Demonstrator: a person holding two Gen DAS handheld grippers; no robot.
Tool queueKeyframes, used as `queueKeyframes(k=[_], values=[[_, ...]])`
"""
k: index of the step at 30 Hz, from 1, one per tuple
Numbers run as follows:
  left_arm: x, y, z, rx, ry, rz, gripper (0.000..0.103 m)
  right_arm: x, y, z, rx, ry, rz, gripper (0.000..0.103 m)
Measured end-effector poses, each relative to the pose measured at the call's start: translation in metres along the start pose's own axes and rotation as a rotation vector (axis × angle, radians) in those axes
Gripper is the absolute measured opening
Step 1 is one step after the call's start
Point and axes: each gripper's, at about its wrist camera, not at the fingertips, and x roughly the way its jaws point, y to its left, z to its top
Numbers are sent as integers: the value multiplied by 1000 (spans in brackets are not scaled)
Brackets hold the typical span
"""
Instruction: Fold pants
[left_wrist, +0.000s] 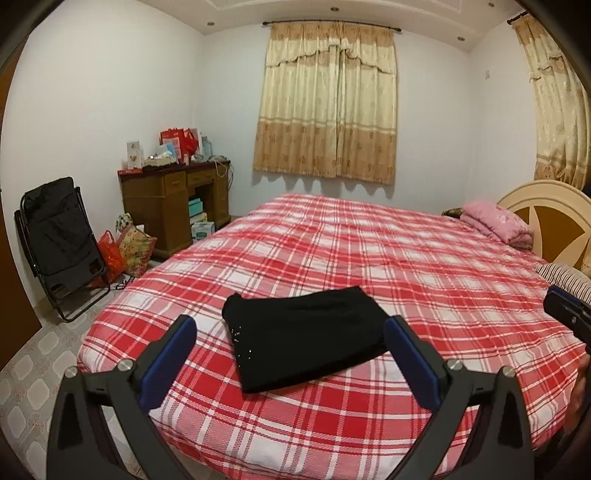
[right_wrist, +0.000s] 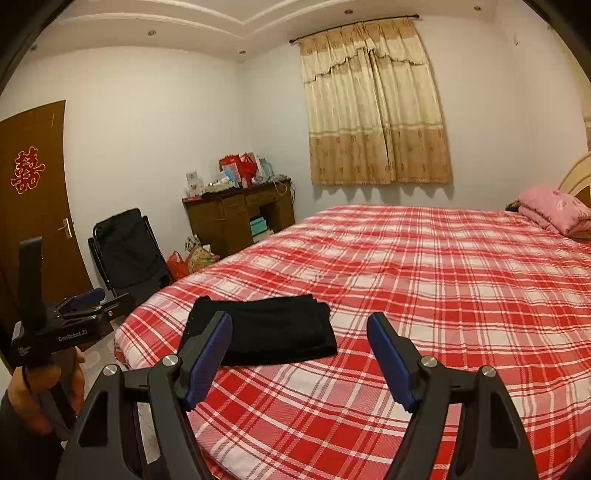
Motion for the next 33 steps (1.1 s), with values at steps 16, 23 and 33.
queueKeyframes(k=[16,23,33], values=[[-23,-17,3,51,-63,-10,103,-25,-1,2,-1,-22,-8,80],[-29,-18,2,54,-75,-8,103,-24,-1,1,3,-14,0,80],[-30,-25,2,84,-76,-22,103,-26,-5,1,10,-8,-2,80]])
